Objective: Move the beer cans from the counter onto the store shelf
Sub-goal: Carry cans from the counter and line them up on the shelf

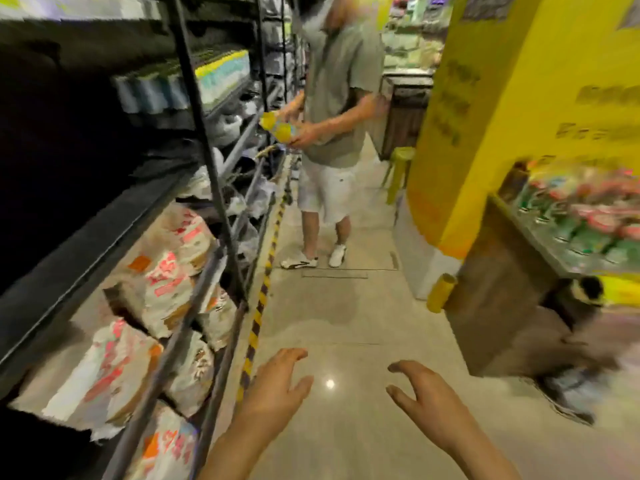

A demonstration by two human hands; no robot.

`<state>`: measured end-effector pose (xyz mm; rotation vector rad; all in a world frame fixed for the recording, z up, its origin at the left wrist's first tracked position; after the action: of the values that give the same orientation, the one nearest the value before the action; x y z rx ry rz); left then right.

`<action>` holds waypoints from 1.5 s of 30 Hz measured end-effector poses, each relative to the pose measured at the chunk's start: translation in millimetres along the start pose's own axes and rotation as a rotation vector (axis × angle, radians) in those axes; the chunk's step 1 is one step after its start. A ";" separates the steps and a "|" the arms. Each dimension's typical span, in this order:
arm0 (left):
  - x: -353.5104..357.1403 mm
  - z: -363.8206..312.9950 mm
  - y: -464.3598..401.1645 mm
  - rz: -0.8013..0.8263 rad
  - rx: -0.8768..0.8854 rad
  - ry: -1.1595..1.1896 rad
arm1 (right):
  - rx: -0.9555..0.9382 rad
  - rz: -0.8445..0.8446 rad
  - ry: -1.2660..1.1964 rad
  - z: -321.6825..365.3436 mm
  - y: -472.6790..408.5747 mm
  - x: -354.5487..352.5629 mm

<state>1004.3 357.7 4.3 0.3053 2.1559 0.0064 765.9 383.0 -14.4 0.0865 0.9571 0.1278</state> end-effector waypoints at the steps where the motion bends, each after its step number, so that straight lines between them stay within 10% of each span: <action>1: 13.4 -22.3 -12.8 0.023 0.036 -0.004 | 0.057 -0.041 -0.013 -23.8 11.4 -15.3; 16: 262.5 -359.8 -95.3 0.355 0.252 0.323 | 0.584 -0.363 -0.167 -346.7 160.8 -205.3; 45: 455.7 -729.0 -441.2 0.336 0.212 0.508 | 0.581 -0.564 -0.563 -745.0 -47.5 -526.4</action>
<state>70.0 111.2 -3.4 0.8640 2.5829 0.0523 -140.6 271.4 -21.8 0.3617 0.4015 -0.6702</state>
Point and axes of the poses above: each hand's wrist, its own y-axis away from the middle knuckle, its own x-axis out of the palm, z = x × y, the point moved 3 cm from there along -y, towards the middle knuckle, and after that the axes turned 5 degrees about -y, right-handed, at the moved point
